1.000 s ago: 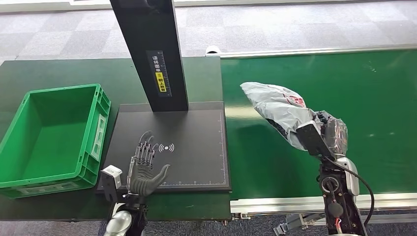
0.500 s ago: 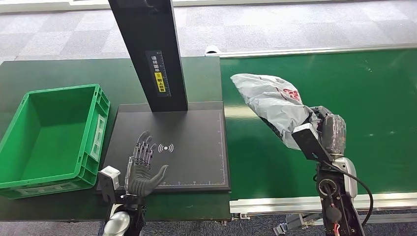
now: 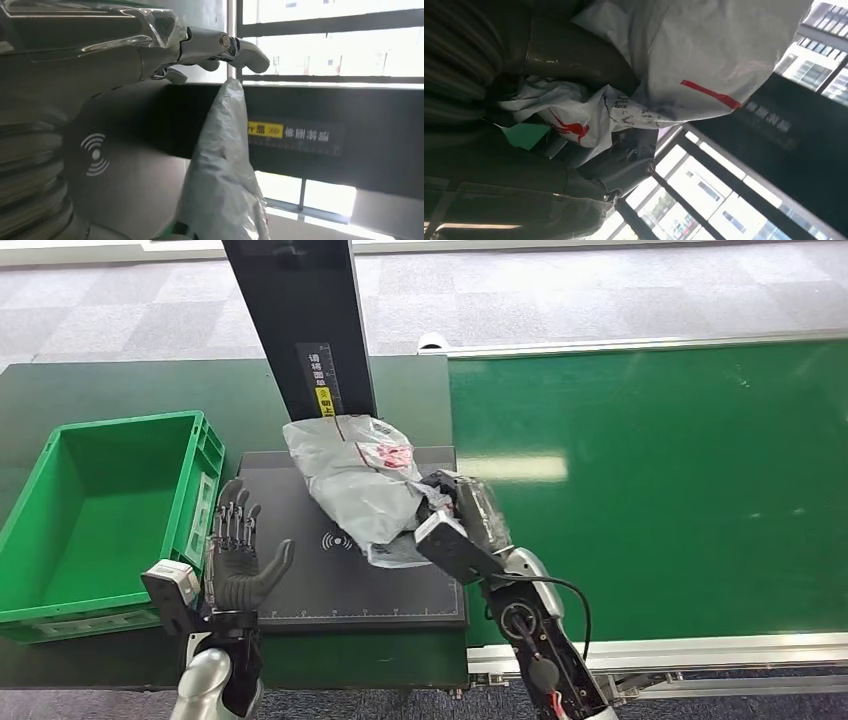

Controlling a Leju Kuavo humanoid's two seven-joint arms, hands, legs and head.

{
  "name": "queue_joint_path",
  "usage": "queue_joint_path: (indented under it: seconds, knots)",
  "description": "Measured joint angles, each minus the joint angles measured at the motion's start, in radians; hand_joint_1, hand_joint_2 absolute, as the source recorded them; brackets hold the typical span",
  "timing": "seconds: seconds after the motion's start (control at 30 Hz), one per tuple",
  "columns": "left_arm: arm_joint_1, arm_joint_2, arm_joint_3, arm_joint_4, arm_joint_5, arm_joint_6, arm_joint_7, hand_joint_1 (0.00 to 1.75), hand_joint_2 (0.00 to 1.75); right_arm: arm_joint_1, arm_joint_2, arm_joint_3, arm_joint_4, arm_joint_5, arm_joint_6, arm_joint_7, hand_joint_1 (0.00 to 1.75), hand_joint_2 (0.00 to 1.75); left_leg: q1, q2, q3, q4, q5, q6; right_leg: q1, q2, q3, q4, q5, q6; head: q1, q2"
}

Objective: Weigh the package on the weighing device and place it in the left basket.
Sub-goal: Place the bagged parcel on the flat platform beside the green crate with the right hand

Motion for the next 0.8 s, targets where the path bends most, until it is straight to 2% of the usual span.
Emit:
queue_joint_path:
  seconds: [0.23,0.37,0.63,0.7,0.8]
  knots:
    - [0.006,0.006,0.069,-0.04,-0.002,0.035,0.0,0.0,1.75,-0.042,0.056,0.072,0.118,-0.022,0.02,-0.003,1.75,1.75,0.0,0.0,-0.001,0.0,0.0,0.0,0.0,0.0,0.0,0.0,0.0,0.0,0.0,0.0]
    - [0.01,0.01,0.101,-0.057,-0.002,0.04,0.004,0.0,1.75,-0.085,0.076,0.086,0.168,-0.041,0.027,0.0,0.0,1.75,0.0,0.001,0.0,0.0,0.0,0.0,0.0,0.0,0.0,0.0,0.0,0.0,0.0,0.0]
    - [0.033,0.009,0.152,-0.096,-0.034,0.039,0.01,0.0,1.75,-0.131,0.091,0.098,0.246,-0.094,0.002,-0.008,0.0,1.75,0.0,0.001,0.0,0.0,0.0,0.0,0.0,0.0,-0.001,0.0,0.0,0.0,0.0,0.0]
    - [0.042,0.009,0.155,-0.107,-0.068,0.041,0.013,0.0,1.75,-0.125,0.088,0.09,0.235,-0.15,0.023,-0.042,0.0,1.75,0.0,0.001,0.0,0.0,0.0,0.0,0.0,0.0,-0.001,0.0,0.0,0.0,0.0,0.0]
    - [0.062,0.01,0.152,-0.124,-0.165,0.05,0.021,0.0,1.75,-0.085,0.067,0.056,0.151,-0.312,0.113,-0.124,0.0,1.75,0.0,0.0,0.0,0.0,0.0,0.0,0.0,0.0,-0.001,-0.001,0.0,0.0,0.0,0.0]
